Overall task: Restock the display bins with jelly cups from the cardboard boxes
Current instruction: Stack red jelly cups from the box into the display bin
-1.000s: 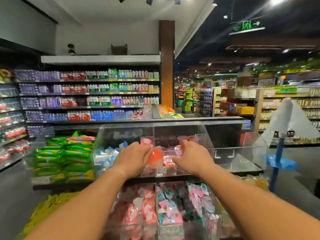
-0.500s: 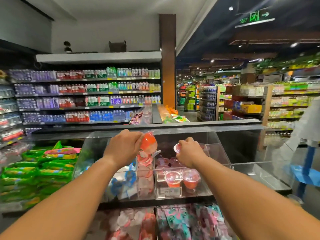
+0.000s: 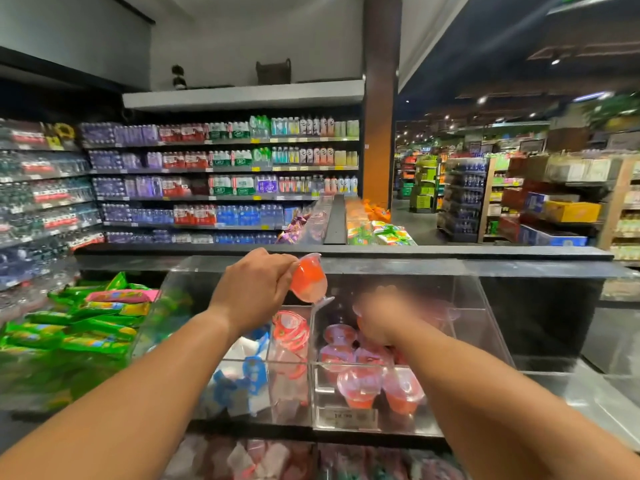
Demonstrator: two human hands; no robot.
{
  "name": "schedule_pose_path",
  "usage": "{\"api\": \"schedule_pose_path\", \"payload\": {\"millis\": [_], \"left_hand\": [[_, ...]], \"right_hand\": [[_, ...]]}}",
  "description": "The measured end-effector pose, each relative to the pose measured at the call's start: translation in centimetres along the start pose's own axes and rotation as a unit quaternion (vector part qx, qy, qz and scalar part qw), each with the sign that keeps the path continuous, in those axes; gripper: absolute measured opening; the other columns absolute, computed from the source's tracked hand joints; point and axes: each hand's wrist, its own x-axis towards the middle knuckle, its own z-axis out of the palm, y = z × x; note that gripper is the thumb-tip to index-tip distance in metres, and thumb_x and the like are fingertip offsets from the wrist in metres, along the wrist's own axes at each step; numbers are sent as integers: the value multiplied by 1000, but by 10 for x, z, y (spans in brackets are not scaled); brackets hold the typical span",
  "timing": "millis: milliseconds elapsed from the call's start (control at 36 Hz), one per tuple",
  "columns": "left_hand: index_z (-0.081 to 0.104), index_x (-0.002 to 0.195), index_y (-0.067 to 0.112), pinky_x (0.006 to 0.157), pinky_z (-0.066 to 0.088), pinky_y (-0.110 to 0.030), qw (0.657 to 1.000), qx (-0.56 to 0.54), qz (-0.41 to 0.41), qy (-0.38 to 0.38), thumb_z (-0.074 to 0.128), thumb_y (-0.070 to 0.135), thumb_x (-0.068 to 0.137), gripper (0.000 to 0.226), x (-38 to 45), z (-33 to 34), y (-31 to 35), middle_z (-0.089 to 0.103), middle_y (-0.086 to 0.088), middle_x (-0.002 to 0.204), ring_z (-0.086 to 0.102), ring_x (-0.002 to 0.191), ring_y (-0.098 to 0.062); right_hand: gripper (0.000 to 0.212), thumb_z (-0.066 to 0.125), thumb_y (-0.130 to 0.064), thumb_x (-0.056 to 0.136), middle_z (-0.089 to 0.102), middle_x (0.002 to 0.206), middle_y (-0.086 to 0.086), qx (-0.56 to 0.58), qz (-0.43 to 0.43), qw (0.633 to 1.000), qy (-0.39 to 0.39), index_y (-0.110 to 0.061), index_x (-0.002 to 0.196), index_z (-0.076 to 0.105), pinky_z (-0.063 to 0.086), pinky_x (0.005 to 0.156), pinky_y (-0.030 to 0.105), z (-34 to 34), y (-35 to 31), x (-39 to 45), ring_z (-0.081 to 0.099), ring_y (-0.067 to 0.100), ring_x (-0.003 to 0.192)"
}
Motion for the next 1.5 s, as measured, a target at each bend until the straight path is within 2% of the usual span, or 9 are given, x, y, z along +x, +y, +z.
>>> {"api": "schedule_pose_path", "payload": {"millis": [194, 500, 639, 778, 944, 1056, 1167, 1333, 1500], "left_hand": [[72, 118, 30, 67, 39, -27, 1000, 2, 12, 6, 45, 37, 105, 31, 5, 5, 0, 69, 10, 91, 41, 80, -6], [73, 113, 28, 65, 49, -33, 1000, 1, 1, 11, 44, 40, 102, 33, -2, 10, -8, 70, 8, 88, 58, 82, -15], [73, 110, 28, 64, 47, -31, 1000, 10, 12, 5, 37, 44, 102, 40, -5, 9, -8, 71, 10, 88, 55, 81, -14], [68, 112, 36, 65, 46, -31, 999, 24, 14, -20, 27, 53, 103, 46, 1, 8, -4, 69, 16, 94, 47, 84, -8], [68, 112, 32, 69, 47, -32, 997, 15, 65, -33, 19, 55, 104, 55, 4, -3, 13, 71, 15, 101, 43, 84, -8], [68, 109, 32, 67, 47, -34, 995, 14, 99, -19, 25, 50, 107, 46, 3, -8, 23, 72, 14, 99, 51, 84, -15], [70, 110, 33, 64, 49, -35, 992, -13, 125, -3, 18, 58, 103, 59, 0, -12, 37, 72, 16, 96, 56, 85, -19], [70, 117, 27, 70, 57, -41, 988, -38, 147, 6, 29, 57, 102, 53, -6, -12, 41, 74, 9, 105, 64, 96, -22], [72, 120, 19, 82, 52, -38, 993, -69, 87, 38, 30, 60, 97, 63, -6, -18, 18, 75, 0, 109, 65, 104, -25]], "right_hand": [[50, 56, -30, 92, 43, 137, 12, -50, 17, 998, -39, -18, 139, 46, 27, 109, 51, 6, 2, 18, 33, 34, 130], [53, 67, -17, 87, 41, 131, 7, -94, -5, 996, -5, -17, 137, 51, 33, 107, 44, 15, 1, 26, 39, 31, 125], [51, 52, -44, 100, 45, 135, 10, -45, -27, 998, 27, -12, 139, 44, 33, 109, 41, 10, 3, 20, 42, 31, 127], [52, 44, -46, 103, 48, 137, 14, -20, -47, 998, 25, -8, 138, 46, 34, 110, 40, -13, 4, -6, 45, 33, 130], [44, 49, -31, 99, 56, 138, 8, 86, -64, 994, 39, -13, 140, 50, 41, 103, 35, -65, -8, -56, 50, 29, 127], [66, 64, -19, 88, 57, 131, 2, 336, -76, 938, 28, -28, 149, 38, 56, 91, 41, -108, -20, -87, 65, 26, 105], [61, 72, -13, 84, 61, 116, 3, 442, -88, 893, -5, -30, 138, 50, 57, 88, 55, -121, -30, -104, 69, 37, 102], [32, 80, -20, 84, 71, 103, 7, 484, -67, 872, 30, -18, 113, 66, 59, 79, 41, -109, -25, -113, 68, 18, 84], [29, 80, -18, 75, 61, 96, 1, 386, -17, 920, 65, -17, 94, 58, 45, 63, 30, -88, -10, -100, 54, 17, 76]]}}
